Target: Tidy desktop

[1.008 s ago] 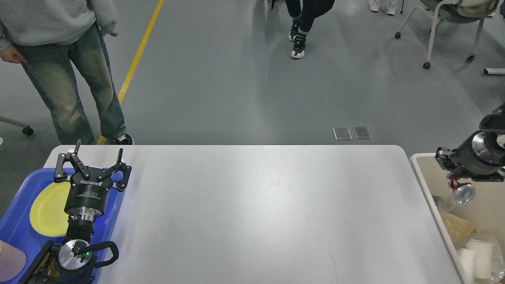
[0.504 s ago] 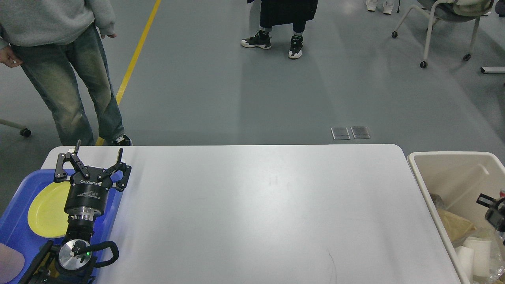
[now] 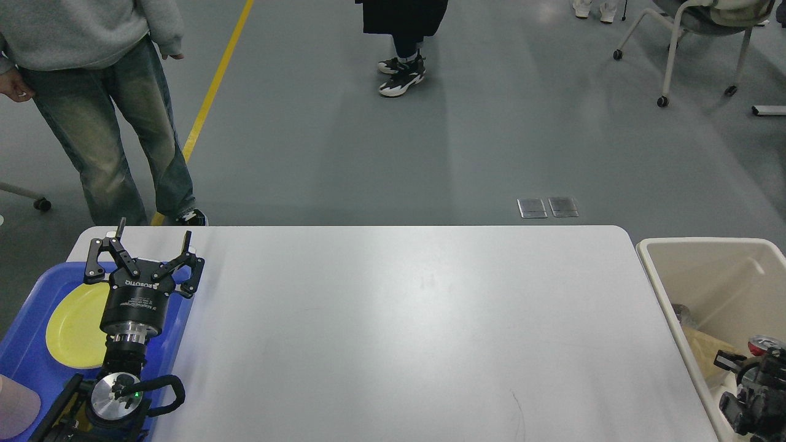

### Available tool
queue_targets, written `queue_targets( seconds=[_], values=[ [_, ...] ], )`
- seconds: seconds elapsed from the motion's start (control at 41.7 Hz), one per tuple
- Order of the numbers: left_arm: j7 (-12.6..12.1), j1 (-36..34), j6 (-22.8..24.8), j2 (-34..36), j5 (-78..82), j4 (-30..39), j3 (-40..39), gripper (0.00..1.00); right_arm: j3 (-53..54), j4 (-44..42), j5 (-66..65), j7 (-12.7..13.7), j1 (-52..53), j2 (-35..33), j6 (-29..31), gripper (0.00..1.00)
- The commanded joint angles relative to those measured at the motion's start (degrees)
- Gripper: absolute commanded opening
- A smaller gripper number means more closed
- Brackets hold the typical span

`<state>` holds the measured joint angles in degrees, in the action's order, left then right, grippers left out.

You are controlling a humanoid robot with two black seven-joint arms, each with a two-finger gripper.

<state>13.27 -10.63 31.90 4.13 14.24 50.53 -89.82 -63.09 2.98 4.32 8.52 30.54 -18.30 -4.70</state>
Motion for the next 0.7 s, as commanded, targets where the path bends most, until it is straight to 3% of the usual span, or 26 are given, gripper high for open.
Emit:
queue_targets(
  seconds=[0.0,0.072,0.096,0.192,0.24,0.312,0.672],
  values=[
    [0.00,0.00,0.00,0.00,0.00,0.01,0.00,0.96,0.16,0.01,-0.01,0.00,-0.13,0.02,-0.04,0.00],
    [0.00,0.00,0.00,0.00,0.00,0.01,0.00,0.96,0.34,0.10,-0.01,0.00,-0.13,0.11,-0.13,0.00],
    [0.09,0.00,0.00,0.00,0.00,0.01,0.00,0.96,0.42,0.10,-0.01,0.00,-0.13,0.11,-0.22,0.13],
    [0.09,0.00,0.00,0.00,0.00,0.01,0.00,0.96,0.77,0.10,0.43,0.00,-0.04,0.64,-2.93,0.82],
    [0.09,0.00,0.00,0.00,0.00,0.01,0.00,0.96,1.48,0.45,0.43,0.00,-0.04,0.64,-5.13,0.95],
    [0.09,0.00,0.00,0.00,0.00,0.01,0.00,0.96,2.53,0.71,0.43,0.00,-0.04,0.64,-6.63,1.00],
    [0.09,0.00,0.00,0.00,0.00,0.01,0.00,0.96,3.06,0.89,0.43,-0.08,0.31,0.29,-6.46,1.00]
  ],
)
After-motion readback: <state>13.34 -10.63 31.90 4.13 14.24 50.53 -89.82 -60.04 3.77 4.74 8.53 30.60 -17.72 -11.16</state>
